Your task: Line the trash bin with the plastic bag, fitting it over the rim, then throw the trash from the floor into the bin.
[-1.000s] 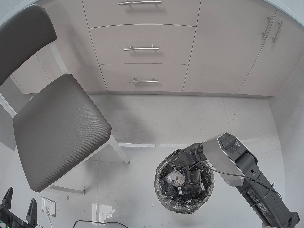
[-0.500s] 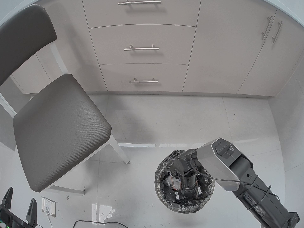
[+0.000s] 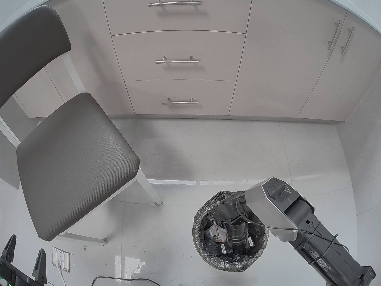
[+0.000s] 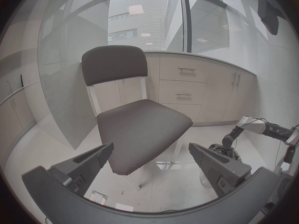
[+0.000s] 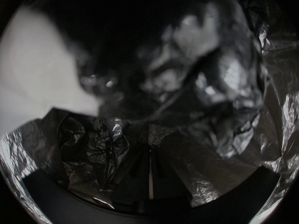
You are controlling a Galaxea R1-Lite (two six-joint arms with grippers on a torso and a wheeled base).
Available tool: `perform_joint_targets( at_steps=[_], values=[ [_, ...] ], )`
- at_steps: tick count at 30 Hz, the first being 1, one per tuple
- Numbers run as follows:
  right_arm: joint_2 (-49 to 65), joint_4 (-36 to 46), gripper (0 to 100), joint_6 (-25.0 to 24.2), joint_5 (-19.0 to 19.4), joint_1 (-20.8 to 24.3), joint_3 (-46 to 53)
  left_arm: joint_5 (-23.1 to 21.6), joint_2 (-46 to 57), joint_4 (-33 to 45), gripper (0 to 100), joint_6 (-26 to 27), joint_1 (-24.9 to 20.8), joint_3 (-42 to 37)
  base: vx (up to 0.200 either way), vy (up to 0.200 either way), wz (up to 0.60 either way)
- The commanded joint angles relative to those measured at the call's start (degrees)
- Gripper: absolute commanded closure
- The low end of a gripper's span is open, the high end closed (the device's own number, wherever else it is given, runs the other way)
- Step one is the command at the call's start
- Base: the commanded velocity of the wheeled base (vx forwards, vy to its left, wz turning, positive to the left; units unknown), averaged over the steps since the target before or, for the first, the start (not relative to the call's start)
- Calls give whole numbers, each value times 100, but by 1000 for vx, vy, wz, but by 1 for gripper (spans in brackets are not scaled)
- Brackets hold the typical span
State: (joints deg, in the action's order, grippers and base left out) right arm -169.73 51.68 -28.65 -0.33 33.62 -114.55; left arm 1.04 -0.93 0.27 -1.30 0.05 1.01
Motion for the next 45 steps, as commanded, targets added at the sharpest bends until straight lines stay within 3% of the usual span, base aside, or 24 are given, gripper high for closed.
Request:
perform_joint_targets(
  at_steps=[1,20,30,37,45],
  values=[
    [98,0,100,0,-11,22,-4,2,93,0,0,-1,4,-101,0,0,0],
    [1205,457,100,35,-767,136,-4,2,93,0,0,-1,4,-101,0,0,0],
    [1873,774,100,35,-846,110,-4,2,93,0,0,-1,4,-101,0,0,0],
    [2743,1345,100,43,-1189,-40,-4,2,93,0,0,-10,4,-92,0,0,0],
    [3833,2189,100,35,-1215,-101,-4,2,93,0,0,-10,4,-92,0,0,0]
  ],
)
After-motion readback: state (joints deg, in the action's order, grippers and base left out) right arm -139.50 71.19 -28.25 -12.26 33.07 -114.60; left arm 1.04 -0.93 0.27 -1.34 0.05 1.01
